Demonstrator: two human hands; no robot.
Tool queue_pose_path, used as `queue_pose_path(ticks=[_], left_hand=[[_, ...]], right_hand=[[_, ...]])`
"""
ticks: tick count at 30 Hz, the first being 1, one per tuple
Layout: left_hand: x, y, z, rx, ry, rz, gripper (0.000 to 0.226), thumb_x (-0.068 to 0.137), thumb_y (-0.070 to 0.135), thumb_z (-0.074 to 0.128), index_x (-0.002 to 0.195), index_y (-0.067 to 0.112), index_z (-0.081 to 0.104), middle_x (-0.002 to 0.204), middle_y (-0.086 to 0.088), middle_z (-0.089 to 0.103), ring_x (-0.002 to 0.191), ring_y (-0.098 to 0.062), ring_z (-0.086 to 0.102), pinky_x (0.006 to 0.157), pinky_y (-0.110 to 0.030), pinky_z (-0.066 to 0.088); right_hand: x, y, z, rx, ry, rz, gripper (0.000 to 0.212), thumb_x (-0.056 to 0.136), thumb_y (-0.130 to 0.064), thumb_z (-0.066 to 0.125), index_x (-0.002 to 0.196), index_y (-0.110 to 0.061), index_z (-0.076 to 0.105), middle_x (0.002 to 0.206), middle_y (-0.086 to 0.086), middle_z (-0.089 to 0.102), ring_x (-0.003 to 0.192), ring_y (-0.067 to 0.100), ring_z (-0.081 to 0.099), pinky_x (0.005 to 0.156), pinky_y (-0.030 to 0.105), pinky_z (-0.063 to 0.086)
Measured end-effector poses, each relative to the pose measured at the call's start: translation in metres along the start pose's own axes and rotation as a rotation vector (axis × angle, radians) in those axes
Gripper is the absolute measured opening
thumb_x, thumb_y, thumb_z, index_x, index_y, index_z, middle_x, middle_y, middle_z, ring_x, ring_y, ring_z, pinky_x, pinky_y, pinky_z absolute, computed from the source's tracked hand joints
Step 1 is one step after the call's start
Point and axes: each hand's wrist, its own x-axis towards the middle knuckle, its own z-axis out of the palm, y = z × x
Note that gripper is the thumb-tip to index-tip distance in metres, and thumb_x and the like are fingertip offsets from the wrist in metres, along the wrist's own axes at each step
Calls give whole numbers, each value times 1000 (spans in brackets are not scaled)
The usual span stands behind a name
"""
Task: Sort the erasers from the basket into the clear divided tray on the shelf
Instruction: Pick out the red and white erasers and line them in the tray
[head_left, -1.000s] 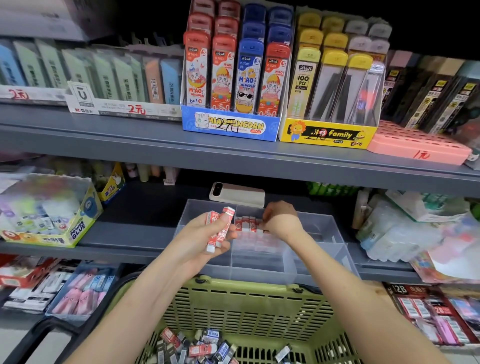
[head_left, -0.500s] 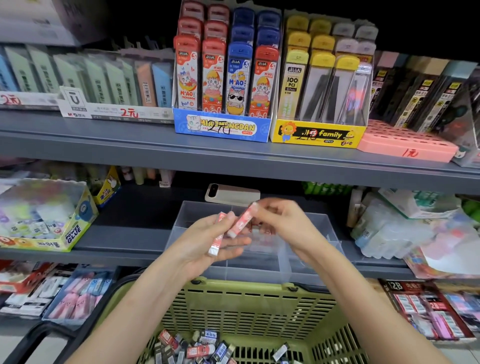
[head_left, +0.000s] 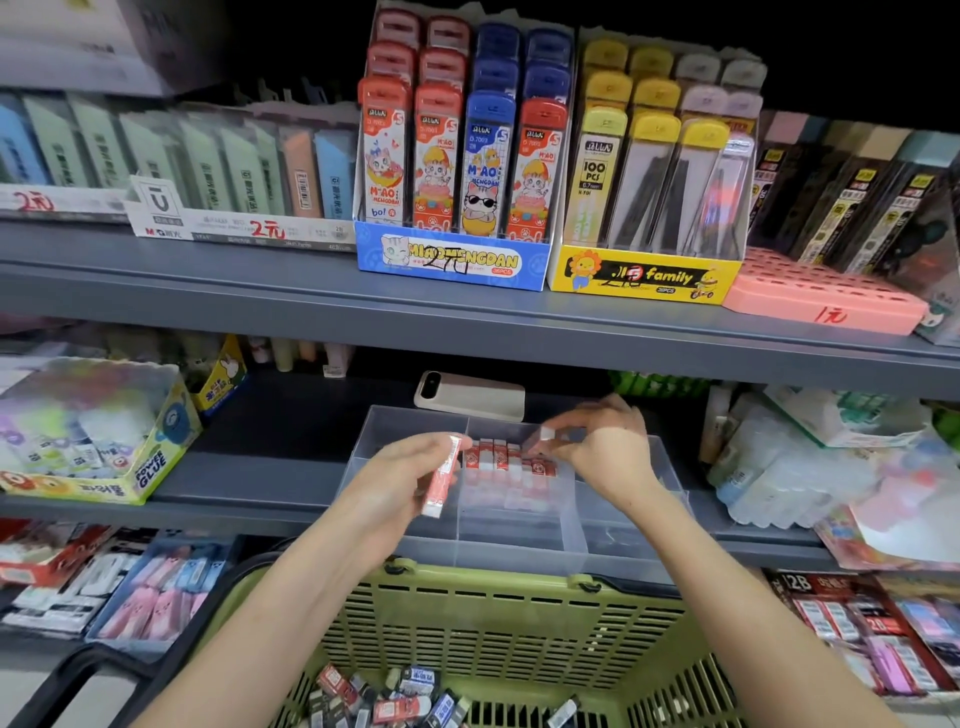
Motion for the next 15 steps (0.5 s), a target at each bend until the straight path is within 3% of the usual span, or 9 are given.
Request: queue_pose_path(ticks=[2, 6, 9, 12, 15], left_hand=[[1, -1, -1, 126, 18, 45, 24, 98, 25, 49, 99, 27, 73, 76, 15, 70, 79, -9, 57, 75, -25, 45], [3, -2, -2, 164, 20, 94, 20, 96, 32, 52, 102, 32, 71, 80, 18, 71, 77, -4, 61, 73, -25, 49], [4, -1, 0, 120, 16, 120, 17, 95, 27, 54, 100, 26, 71, 78, 11, 72, 70, -2, 65, 67, -21, 55], [5, -1, 3, 53, 31, 111, 14, 93, 21, 58, 98, 17, 71, 86, -2, 73, 77, -13, 69, 65, -25, 57], [6, -1, 5, -4, 38, 97, 17, 91, 16, 61, 104, 7, 68, 94, -13, 71, 84, -23, 70, 65, -27, 57]], right_hand=[[-1, 1, 4, -18, -9, 14, 19, 69, -39, 77, 86, -30, 76, 86, -4, 68, 101, 18, 49, 81, 25, 19], [-7, 6, 10, -107, -126, 21, 19, 76, -41, 71, 93, -32, 74, 102, -8, 70, 109, 14, 50, 99, 31, 20], [-2, 8, 3, -95, -286, 16, 15, 83, -43, 62, 92, -37, 73, 108, -14, 69, 111, 13, 50, 99, 36, 22], [0, 5, -1, -154, -498, -11, 28, 94, -36, 44, 100, -40, 71, 120, -19, 63, 119, 11, 46, 105, 40, 18], [-1, 5, -1, -71, -560, 18, 31, 97, -35, 40, 102, -39, 70, 122, -22, 61, 120, 7, 45, 110, 39, 11]])
